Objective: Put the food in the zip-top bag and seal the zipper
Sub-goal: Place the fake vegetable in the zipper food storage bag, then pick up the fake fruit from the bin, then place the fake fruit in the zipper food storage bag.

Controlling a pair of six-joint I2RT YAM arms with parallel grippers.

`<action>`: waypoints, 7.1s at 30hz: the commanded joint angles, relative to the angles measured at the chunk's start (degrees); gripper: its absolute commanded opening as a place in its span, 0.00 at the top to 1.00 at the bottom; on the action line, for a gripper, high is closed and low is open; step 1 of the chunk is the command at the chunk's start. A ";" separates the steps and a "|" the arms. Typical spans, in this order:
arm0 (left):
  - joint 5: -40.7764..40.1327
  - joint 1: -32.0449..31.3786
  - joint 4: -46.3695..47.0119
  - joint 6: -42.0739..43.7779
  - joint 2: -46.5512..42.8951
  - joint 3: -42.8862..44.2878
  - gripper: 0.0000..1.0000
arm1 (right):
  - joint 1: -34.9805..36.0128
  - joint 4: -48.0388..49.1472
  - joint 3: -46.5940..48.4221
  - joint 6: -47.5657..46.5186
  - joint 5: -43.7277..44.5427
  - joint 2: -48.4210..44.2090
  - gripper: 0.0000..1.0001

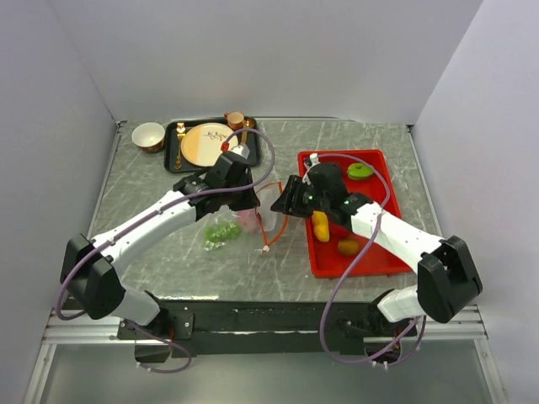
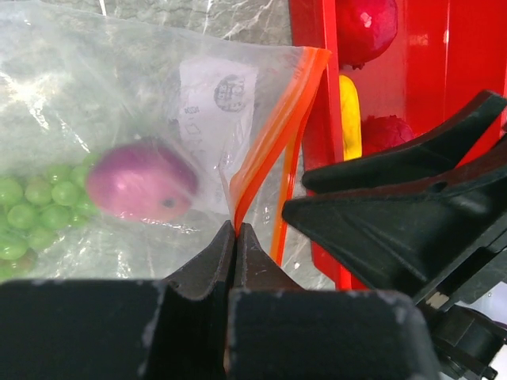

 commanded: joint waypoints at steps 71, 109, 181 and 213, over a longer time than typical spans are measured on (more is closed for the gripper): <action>0.55 5.66 4.61 -1.54 -6.14 -4.53 0.99 | -23.15 -17.74 -8.02 -6.77 15.59 -5.15 0.13; 0.28 5.66 3.99 -1.81 -6.41 -4.97 0.99 | -23.15 -16.16 -7.13 -8.00 15.06 -8.58 0.90; 0.99 5.57 3.38 -2.34 -9.92 -3.74 0.99 | 1.63 -8.51 20.37 -12.84 -6.39 12.95 0.78; -0.68 5.57 1.53 -1.72 -8.96 -2.34 0.99 | -12.84 -19.06 5.37 -11.43 19.73 -10.68 0.00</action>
